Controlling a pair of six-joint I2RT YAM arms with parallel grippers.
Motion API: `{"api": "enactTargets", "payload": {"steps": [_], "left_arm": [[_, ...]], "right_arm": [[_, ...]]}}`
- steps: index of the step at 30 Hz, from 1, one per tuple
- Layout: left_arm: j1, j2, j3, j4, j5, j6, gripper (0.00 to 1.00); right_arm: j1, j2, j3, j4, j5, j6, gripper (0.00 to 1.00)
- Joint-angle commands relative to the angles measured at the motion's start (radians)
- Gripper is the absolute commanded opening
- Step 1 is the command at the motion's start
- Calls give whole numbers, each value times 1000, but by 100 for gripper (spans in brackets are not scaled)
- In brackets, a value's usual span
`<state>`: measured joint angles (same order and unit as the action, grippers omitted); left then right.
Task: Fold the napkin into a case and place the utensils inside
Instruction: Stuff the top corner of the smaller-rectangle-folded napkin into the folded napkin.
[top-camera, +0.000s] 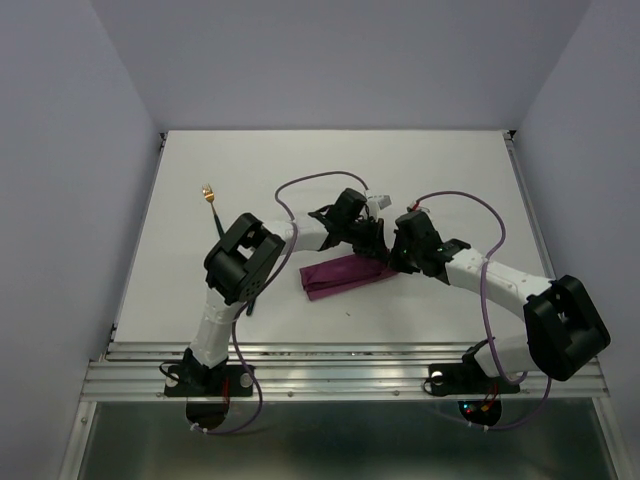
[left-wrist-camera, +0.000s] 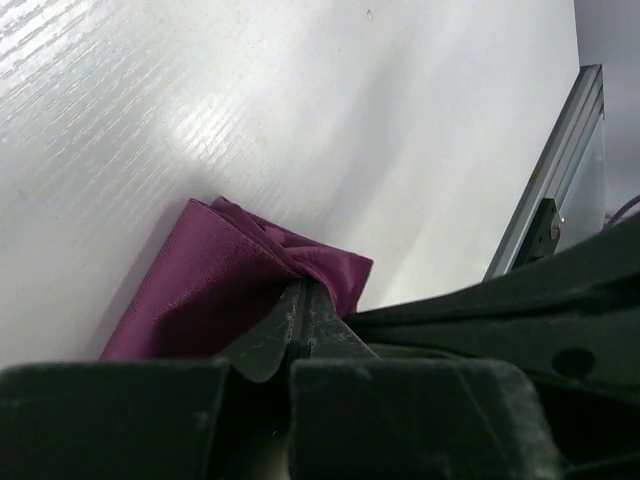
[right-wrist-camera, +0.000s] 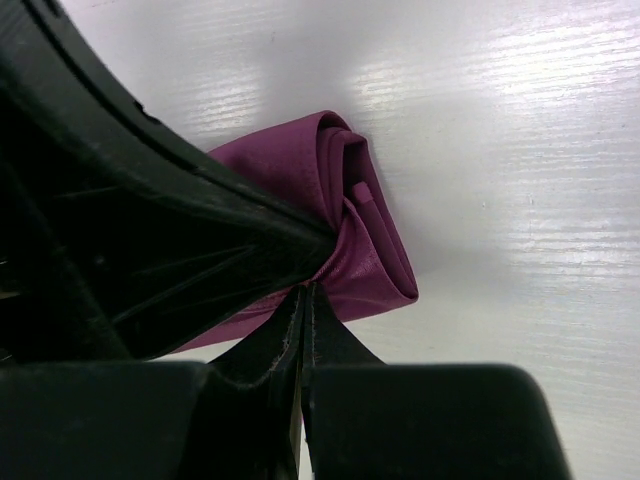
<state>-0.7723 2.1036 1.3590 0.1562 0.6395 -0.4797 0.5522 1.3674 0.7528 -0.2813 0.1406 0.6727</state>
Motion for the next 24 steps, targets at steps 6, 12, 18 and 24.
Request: {"api": "enactTargets", "payload": {"steps": [6,12,18,24], "left_arm": [[-25,42,52,11,49,-8,0],[-24,-11,5,20,54,-13,0],[-13,-106,-34,-4,42,4,0],[-10,-131,-47,-35,32,27,0]], "right_arm": [[9,-16,2,62,-15,22,1],[9,-10,-3,59,8,21,1],[9,-8,2,44,36,24,1],[9,-2,5,44,39,28,1]]}}
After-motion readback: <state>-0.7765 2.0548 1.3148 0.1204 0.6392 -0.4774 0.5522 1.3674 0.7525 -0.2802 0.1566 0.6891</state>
